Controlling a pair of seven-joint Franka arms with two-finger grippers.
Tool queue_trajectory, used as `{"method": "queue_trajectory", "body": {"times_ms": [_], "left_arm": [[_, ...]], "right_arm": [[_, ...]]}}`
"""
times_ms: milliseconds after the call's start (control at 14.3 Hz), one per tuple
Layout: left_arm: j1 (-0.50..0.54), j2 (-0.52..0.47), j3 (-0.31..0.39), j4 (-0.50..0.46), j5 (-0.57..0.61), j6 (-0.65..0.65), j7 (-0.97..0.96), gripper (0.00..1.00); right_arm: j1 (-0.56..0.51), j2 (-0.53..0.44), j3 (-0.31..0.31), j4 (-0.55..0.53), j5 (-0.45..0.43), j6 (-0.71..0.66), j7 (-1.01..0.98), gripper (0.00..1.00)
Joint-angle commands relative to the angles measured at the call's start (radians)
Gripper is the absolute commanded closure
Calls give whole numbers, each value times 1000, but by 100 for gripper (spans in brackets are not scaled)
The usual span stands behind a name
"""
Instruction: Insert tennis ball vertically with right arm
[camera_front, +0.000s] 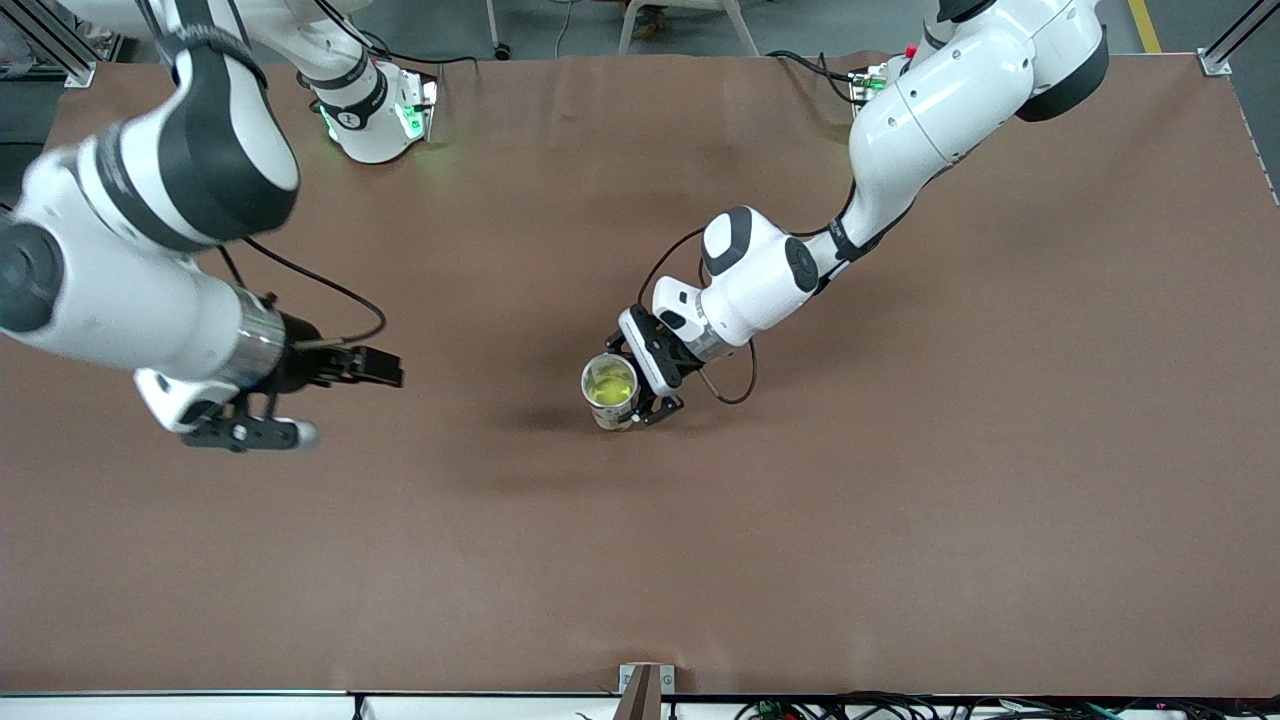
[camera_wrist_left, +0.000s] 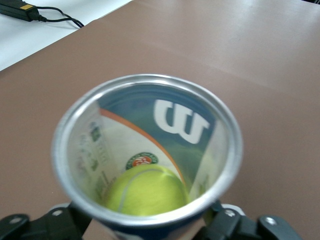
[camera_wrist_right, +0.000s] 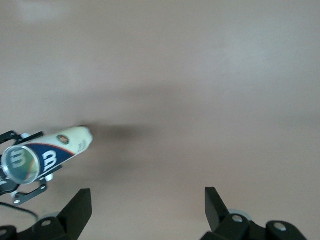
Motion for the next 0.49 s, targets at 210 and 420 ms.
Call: {"method": "queue_trajectory", "body": {"times_ms": [210, 420], "left_arm": [[8, -18, -9, -27, -11, -9, 2, 0], [41, -44, -6, -66, -9, -67, 8, 0]], "right_arm": [[-168, -82, 3, -28, -91, -74, -21, 0], [-244, -138, -26, -30, -98, -77, -189, 0]]}}
